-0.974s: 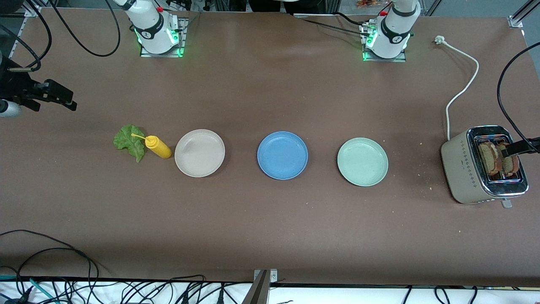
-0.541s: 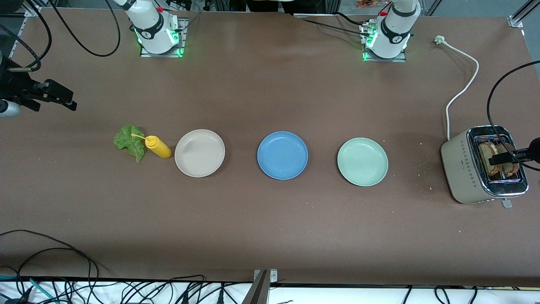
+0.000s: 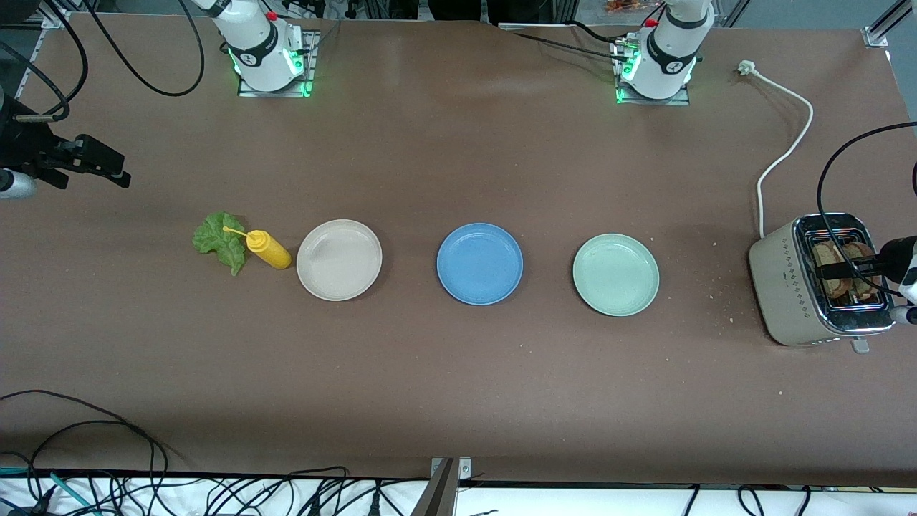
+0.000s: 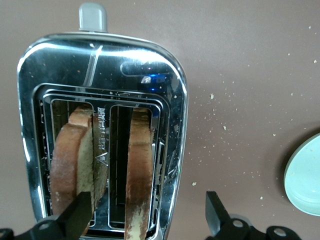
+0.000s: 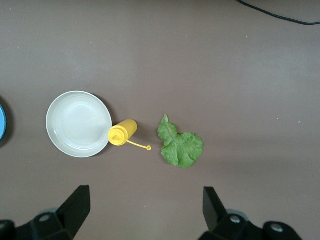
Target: Make sandwich in blue plate with both arms
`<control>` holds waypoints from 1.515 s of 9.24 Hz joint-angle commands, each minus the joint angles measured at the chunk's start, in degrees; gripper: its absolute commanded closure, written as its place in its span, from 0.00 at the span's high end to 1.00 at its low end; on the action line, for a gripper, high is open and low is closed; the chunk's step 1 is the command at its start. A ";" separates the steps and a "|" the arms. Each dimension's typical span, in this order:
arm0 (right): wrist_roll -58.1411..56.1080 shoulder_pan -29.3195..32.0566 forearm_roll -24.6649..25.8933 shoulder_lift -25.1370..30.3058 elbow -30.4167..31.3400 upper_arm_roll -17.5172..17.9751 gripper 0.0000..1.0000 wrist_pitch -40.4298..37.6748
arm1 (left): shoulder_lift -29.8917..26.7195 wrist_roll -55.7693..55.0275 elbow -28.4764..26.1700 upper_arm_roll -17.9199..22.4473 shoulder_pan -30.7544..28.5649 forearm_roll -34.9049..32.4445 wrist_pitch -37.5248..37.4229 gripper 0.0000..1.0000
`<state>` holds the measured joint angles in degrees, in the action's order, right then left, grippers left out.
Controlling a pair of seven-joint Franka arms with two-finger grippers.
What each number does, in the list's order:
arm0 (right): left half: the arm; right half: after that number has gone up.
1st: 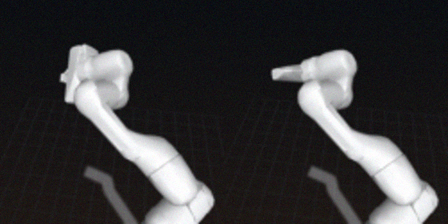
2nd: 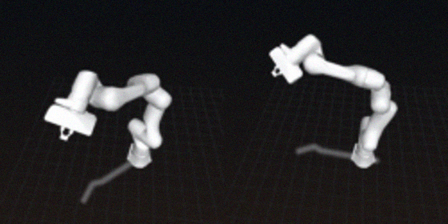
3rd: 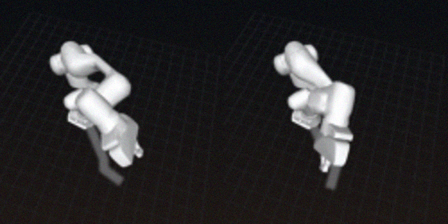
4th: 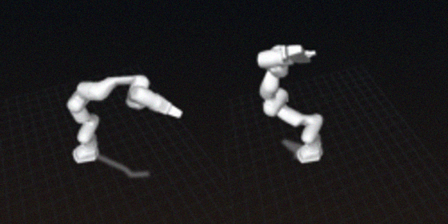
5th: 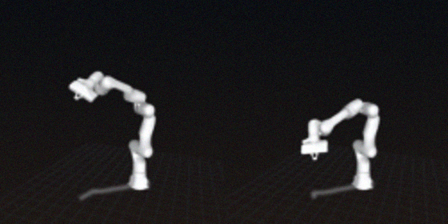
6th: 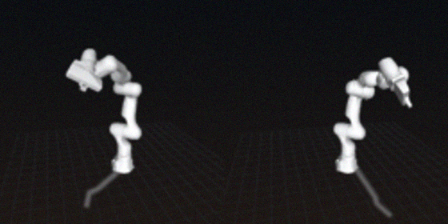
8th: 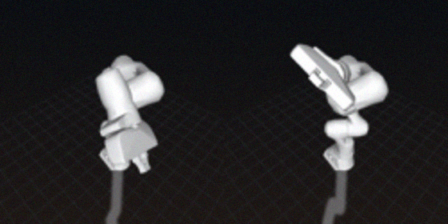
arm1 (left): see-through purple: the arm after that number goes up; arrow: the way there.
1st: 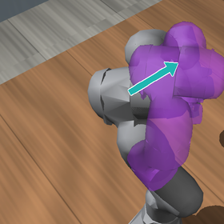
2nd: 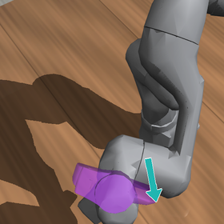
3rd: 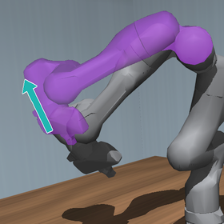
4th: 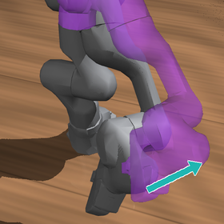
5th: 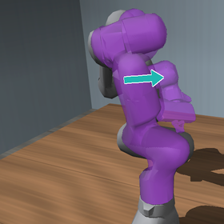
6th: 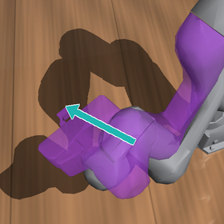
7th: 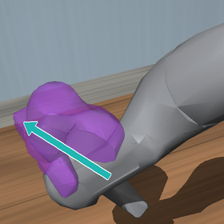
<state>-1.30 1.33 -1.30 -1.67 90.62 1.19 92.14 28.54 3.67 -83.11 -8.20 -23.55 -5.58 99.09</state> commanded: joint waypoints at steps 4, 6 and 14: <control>0.15 -0.27 0.25 0.09 -1.06 0.13 1.00 -1.17 | -0.24 -0.24 -0.74 -0.41 -0.27 -1.80 0.40 0.23; 0.15 -0.19 0.25 0.09 -1.06 0.13 1.00 -1.18 | -0.24 -0.24 -0.65 -0.41 -0.27 -1.80 0.40 0.00; 0.15 -0.27 0.25 0.09 -1.06 0.56 1.00 -1.18 | -10.94 0.38 2.52 -2.68 0.35 -1.98 -9.96 0.00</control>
<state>-1.30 1.22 -1.30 -1.66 90.60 1.52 92.10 23.31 3.69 -79.61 -9.58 -23.31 -5.91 92.25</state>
